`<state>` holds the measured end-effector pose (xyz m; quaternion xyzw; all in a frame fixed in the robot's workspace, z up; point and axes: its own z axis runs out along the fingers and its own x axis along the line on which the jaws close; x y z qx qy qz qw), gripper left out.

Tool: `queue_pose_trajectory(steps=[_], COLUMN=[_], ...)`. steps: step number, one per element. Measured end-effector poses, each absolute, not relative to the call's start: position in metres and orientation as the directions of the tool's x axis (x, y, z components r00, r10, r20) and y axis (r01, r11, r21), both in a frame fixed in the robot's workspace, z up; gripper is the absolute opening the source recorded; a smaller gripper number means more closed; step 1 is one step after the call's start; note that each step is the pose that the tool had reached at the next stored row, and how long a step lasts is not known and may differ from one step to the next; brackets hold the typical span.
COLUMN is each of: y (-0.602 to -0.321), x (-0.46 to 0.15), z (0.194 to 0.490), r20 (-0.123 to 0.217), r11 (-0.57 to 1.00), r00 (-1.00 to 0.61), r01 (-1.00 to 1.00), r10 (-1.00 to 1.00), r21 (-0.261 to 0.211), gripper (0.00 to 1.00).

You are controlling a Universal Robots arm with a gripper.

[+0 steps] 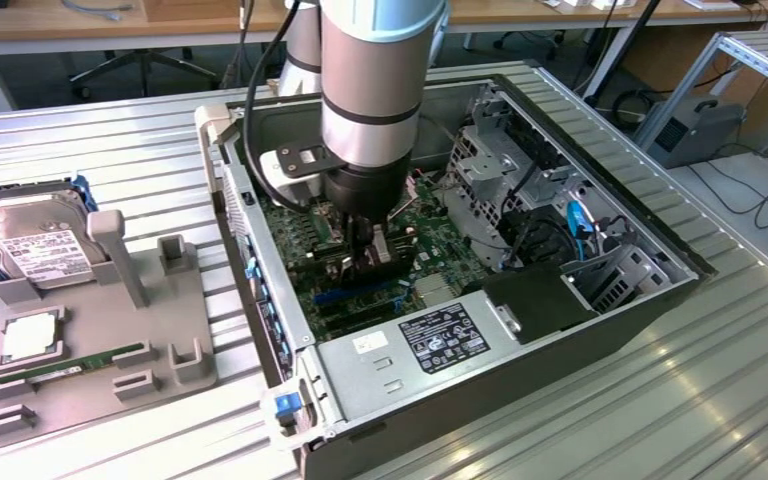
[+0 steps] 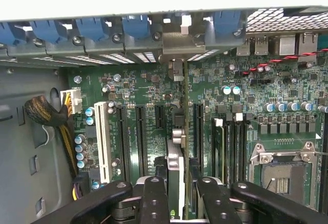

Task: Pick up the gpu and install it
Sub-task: 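Insert the gpu into the slot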

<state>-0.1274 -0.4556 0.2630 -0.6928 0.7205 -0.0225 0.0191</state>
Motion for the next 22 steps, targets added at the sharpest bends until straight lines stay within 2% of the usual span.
queue_pose_trajectory(steps=[22], y=[-0.4544], x=[-0.1295], z=[0.2669], r20=[0.003], r11=[0.039], r00=[-0.04], r01=[-0.997], r10=[-0.999], r21=[-0.059], gripper=[0.27])
